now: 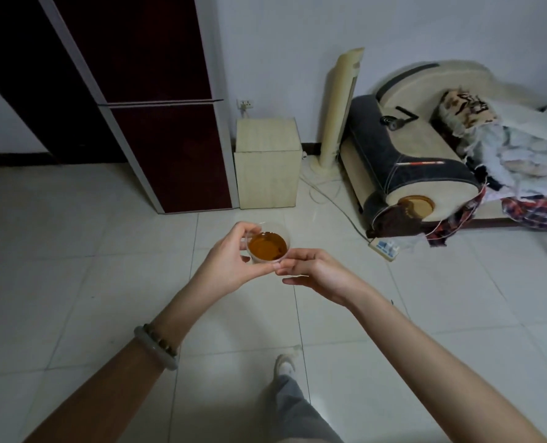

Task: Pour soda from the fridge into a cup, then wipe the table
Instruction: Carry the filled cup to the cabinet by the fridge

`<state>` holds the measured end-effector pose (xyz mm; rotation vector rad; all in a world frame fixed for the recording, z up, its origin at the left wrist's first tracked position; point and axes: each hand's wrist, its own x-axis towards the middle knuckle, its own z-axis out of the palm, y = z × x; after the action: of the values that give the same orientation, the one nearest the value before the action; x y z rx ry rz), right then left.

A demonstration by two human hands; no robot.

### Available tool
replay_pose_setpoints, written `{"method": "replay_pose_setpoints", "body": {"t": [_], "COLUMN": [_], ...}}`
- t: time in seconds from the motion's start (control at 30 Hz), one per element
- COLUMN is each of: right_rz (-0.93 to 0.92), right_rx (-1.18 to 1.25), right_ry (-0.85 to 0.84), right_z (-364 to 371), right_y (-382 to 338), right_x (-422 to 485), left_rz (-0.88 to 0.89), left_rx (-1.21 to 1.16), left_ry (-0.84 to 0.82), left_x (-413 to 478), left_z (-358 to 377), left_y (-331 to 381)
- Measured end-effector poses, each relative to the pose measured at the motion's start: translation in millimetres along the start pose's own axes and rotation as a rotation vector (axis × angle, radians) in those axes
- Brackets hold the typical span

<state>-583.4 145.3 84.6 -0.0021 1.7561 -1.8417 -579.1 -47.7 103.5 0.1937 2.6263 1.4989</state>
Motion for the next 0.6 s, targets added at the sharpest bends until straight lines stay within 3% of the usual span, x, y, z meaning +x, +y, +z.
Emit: {"method": "replay_pose_setpoints", "body": {"t": [0.3,0.6], "right_rz": [0.035,0.074], "right_rx": [-0.046,-0.022], "right_ry": [-0.065,-0.063], "right_z": [-74.7,-125.4], "right_y": [-71.5,-125.9], "right_x": [138.8,264.4], "left_rz": [-0.067,-0.027], "left_rx": [-0.048,0.020], "left_ry": [0.056,0.103], "left_x": [158.1,292.7], "left_z": [-17.1,-40.6], "left_y": [-8.0,-19.9]}}
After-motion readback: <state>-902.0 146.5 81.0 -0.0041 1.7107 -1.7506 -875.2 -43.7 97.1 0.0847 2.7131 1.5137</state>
